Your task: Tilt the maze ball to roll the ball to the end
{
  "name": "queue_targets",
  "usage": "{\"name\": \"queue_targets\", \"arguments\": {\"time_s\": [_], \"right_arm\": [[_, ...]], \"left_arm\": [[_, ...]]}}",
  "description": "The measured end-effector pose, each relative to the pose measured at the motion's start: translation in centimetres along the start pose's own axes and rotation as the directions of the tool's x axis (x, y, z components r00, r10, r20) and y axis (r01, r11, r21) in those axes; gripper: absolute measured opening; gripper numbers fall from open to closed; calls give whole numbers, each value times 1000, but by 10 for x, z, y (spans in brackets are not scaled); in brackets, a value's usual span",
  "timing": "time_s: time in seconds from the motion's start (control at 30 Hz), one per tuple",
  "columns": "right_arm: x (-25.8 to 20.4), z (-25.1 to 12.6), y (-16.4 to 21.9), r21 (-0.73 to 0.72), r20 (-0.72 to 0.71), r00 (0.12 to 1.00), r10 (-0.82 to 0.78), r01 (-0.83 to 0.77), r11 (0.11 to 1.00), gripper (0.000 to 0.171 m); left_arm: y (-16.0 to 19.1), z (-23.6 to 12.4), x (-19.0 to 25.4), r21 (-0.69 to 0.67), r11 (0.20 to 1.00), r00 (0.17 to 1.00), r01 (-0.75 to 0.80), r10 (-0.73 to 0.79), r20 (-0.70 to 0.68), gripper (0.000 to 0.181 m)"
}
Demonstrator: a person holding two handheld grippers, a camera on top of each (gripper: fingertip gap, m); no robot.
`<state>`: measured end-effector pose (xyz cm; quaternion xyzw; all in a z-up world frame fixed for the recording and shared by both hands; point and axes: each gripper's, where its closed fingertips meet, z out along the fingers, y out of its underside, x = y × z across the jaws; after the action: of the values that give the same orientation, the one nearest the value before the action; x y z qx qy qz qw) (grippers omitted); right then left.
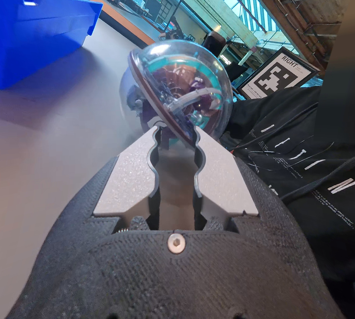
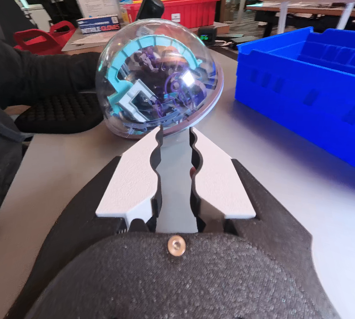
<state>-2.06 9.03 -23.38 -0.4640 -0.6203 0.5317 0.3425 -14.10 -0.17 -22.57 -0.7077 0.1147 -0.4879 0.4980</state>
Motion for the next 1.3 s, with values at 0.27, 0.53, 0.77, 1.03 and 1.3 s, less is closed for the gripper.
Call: {"name": "queue_targets", "arguments": {"time_s": [0.27, 0.53, 0.77, 1.03, 1.3], "right_arm": [[14, -10, -9, 22, -27, 995, 100, -100, 995, 46], [1, 2, 1, -34, 66, 957, 282, -280, 959, 64], [0, 3, 0, -15, 58, 969, 241, -241, 971, 54], [4, 1, -1, 3, 50, 971, 233, -234, 972, 25], [27, 7, -17, 104, 30, 856, 516, -516, 850, 80]], "left_arm": [[-5, -8, 1, 0, 999, 999, -39, 39, 19, 38], [-17, 3, -17, 133, 991, 995, 29, -42, 95, 60], [2, 14, -10, 15, 1000, 997, 2, -4, 77, 42], [19, 22, 4, -96, 995, 1000, 2, -1, 6, 31], [-46, -3, -41, 342, 936, 976, 82, -146, 164, 89]]}}
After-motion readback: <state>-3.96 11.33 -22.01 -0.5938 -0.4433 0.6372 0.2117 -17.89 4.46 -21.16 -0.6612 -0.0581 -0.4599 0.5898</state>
